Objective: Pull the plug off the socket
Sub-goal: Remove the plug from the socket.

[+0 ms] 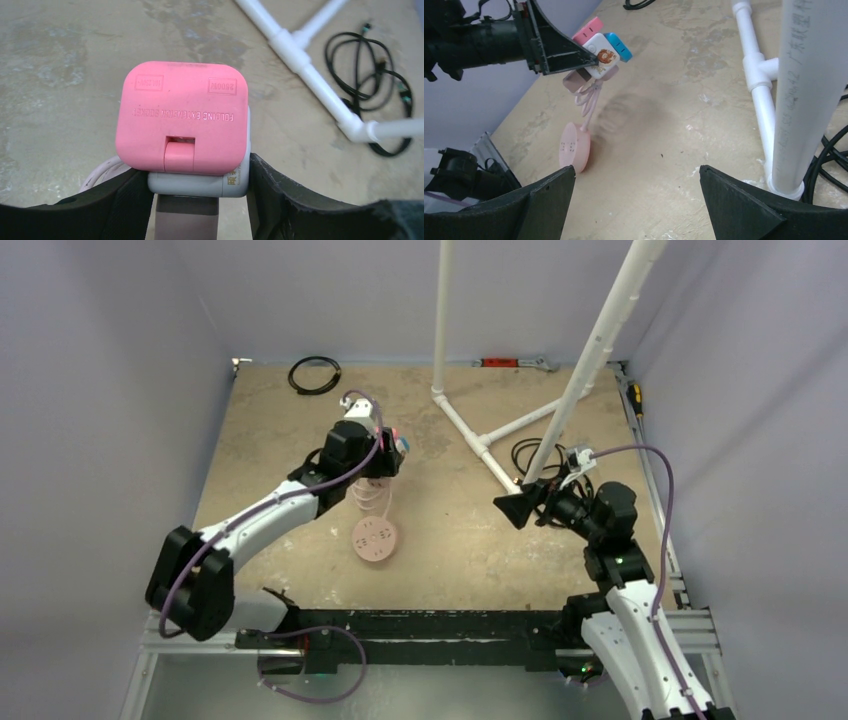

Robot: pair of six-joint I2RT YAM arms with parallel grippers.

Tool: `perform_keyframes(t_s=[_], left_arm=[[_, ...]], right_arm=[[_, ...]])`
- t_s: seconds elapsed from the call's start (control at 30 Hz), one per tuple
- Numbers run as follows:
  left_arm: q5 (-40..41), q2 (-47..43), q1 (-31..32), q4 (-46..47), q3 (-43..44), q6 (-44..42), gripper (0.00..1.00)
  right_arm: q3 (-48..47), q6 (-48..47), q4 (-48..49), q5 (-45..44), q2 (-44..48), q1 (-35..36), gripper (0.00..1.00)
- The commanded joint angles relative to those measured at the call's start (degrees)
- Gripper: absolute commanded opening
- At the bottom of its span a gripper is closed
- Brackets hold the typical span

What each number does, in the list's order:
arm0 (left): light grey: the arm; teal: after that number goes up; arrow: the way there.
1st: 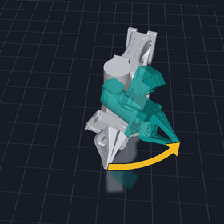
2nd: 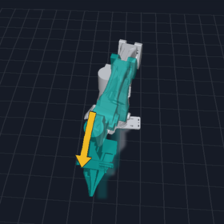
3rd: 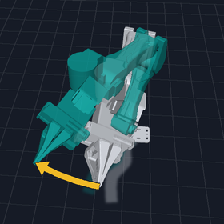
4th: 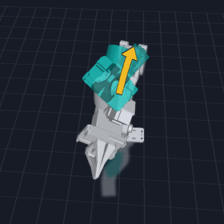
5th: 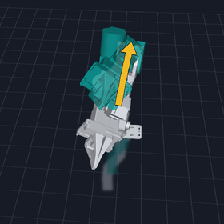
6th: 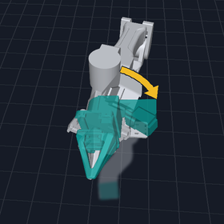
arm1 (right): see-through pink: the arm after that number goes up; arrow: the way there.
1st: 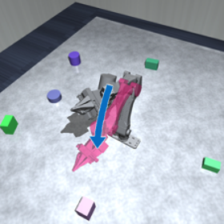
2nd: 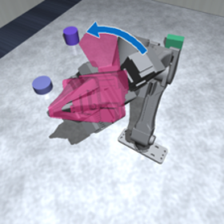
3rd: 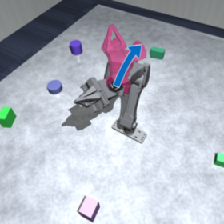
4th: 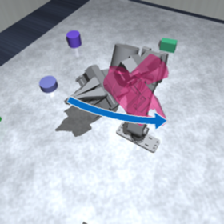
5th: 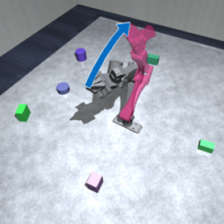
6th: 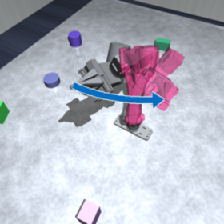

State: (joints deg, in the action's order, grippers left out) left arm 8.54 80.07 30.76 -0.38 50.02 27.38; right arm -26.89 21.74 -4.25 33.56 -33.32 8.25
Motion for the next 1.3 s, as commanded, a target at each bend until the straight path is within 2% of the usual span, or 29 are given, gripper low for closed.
perform_keyframes(t_s=[0.0, 0.17, 0.3, 0.37, 0.5, 0.7, 0.83, 0.97, 1.07, 1.27], left_arm=[[-14.6, -8.6, -0.2, -5.2, 4.1, -1.2, 0.0], [-27.8, -12.8, -0.2, -12.0, 8.4, -11.1, 0.0], [-46.3, -15.0, -0.2, -9.3, 5.9, -15.0, 0.0], [-50.5, -16.0, -0.2, -5.8, 3.6, -14.6, 0.0], [-51.2, -18.1, -0.2, -9.3, 2.6, -19.9, 0.0], [-52.8, -22.3, -0.2, -2.2, -2.0, -14.0, 0.0], [-51.9, -20.4, -0.2, -4.8, 0.0, -12.9, 0.0], [-44.4, -17.4, -1.4, -12.5, 2.7, -14.9, 0.0], [-46.8, -17.8, -1.7, -11.0, 1.8, -13.9, 0.0], [-46.5, -19.0, -2.0, -10.8, 1.5, -13.5, 0.0]], right_arm=[[-2.5, 0.9, 1.3, 4.2, 2.0, 0.9, 0.99], [-3.5, 5.9, 4.8, 7.4, 2.3, 2.7, 0.99], [-2.1, 8.9, 11.3, 5.5, 4.1, 6.3, 0.99], [-2.7, 10.1, 11.7, 2.8, 3.3, 8.3, 0.99], [-2.9, 14.5, 14.3, 0.5, -1.1, 11.0, 0.98], [-0.2, 15.5, 25.4, -3.6, -5.8, 21.5, 0.98], [3.3, 12.6, 33.9, -10.0, -7.9, 27.8, 0.98], [5.7, 7.3, 35.9, -15.6, -10.2, 30.6, 0.96], [5.9, 5.1, 36.1, -21.2, -12.2, 32.5, 0.93], [6.3, -0.2, 39.4, -26.1, -16.3, 37.1, 0.92]])
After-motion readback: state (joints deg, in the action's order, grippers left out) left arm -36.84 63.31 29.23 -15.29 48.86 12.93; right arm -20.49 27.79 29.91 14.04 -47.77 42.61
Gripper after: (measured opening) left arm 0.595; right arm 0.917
